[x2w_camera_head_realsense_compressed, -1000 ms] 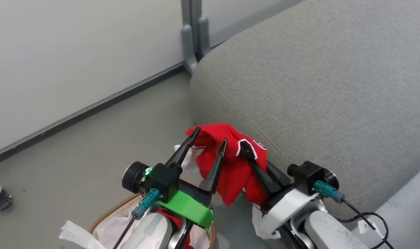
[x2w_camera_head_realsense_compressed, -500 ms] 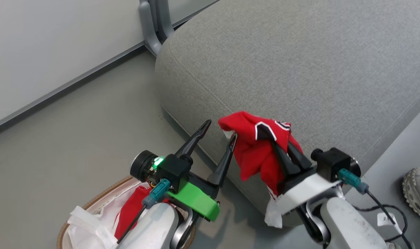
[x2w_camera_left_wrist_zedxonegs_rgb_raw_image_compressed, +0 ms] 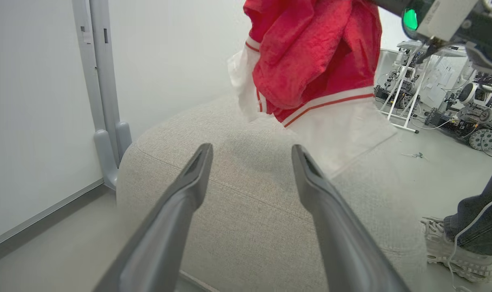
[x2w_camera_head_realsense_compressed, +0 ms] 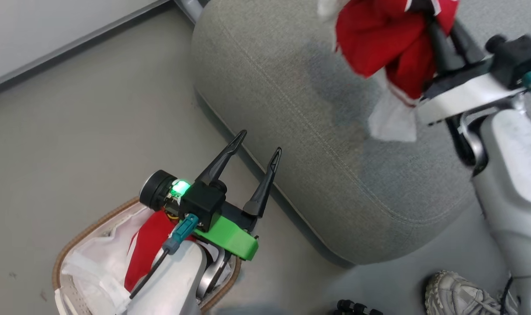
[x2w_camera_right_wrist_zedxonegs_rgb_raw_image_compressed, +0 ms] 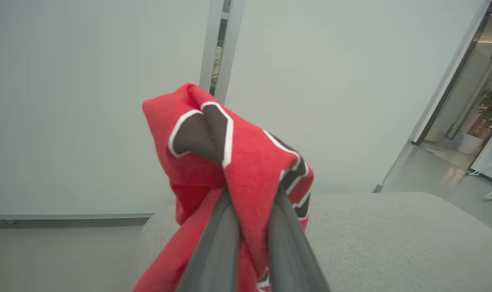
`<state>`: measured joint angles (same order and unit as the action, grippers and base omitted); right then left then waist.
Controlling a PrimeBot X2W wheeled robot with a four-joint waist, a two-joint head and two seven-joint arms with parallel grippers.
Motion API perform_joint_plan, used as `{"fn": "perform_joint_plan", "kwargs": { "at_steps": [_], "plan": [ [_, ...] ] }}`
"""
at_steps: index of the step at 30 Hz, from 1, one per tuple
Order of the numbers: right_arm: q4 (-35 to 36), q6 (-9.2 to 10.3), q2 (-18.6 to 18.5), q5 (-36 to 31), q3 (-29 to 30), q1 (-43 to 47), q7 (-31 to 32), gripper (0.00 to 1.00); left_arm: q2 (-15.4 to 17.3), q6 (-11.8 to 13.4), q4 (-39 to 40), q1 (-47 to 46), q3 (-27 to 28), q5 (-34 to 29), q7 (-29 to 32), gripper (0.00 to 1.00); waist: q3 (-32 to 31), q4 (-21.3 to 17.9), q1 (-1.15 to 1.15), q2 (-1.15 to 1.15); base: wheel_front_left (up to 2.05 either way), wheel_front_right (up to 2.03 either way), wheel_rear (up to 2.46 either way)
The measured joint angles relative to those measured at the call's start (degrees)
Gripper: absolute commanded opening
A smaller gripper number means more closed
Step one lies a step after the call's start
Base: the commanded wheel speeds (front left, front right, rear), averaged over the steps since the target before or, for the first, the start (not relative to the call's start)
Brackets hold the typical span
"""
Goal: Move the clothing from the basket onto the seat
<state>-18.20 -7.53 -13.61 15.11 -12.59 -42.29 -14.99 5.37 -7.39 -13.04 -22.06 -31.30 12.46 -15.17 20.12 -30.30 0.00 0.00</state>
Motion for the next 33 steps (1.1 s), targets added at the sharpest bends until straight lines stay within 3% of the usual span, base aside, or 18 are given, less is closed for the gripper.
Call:
{"fn": "perform_joint_plan", "kwargs": {
  "at_steps": [9,19,20,22,23,24,33],
  "plan": [
    [-7.78,0.0,-3.09,-0.85,11.56,-6.26,0.0,0.0,1.34,0.0,-0.18,-3.66,-2.23,-0.97,-0.01,1.0,6.65,5.19,0.0,0.0,0.0,0.0,0.0],
    [-18.93,0.0,-0.59,-3.48,24.26,-3.25,-0.01,0.0,1.81,0.0,-0.41,-5.24,-2.23,-1.12,-0.01,1.0,11.81,10.29,0.0,0.0,0.0,0.0,0.0],
    [-19.73,0.0,-0.4,-3.79,24.91,-2.63,0.0,0.19,1.77,0.0,-0.41,-5.16,-1.93,-1.12,0.0,1.0,12.07,10.71,0.0,0.0,0.0,0.0,0.0],
    [-20.8,0.0,0.16,-4.33,25.82,-1.32,0.0,0.46,1.79,0.0,-0.45,-4.81,-1.65,-1.13,0.0,1.0,12.32,11.31,0.01,0.0,0.0,0.0,0.0],
    [-21.15,0.0,0.59,-4.45,26.61,-0.63,0.0,0.69,1.82,0.0,-0.54,-4.41,-1.42,-1.14,-0.01,1.0,12.24,11.47,0.01,0.0,0.0,0.0,0.0],
    [-21.32,0.0,0.86,-4.49,27.52,0.12,0.0,1.0,1.87,0.0,-0.7,-4.13,-0.94,-1.23,0.0,1.0,12.04,11.55,0.01,0.0,0.0,0.0,0.0],
    [-18.11,0.0,1.94,-5.24,29.71,8.92,-0.01,1.0,0.77,0.0,-0.59,-2.1,3.7,-1.27,-0.01,1.0,7.49,11.15,0.0,0.0,0.0,0.0,0.0]
  ]
}}
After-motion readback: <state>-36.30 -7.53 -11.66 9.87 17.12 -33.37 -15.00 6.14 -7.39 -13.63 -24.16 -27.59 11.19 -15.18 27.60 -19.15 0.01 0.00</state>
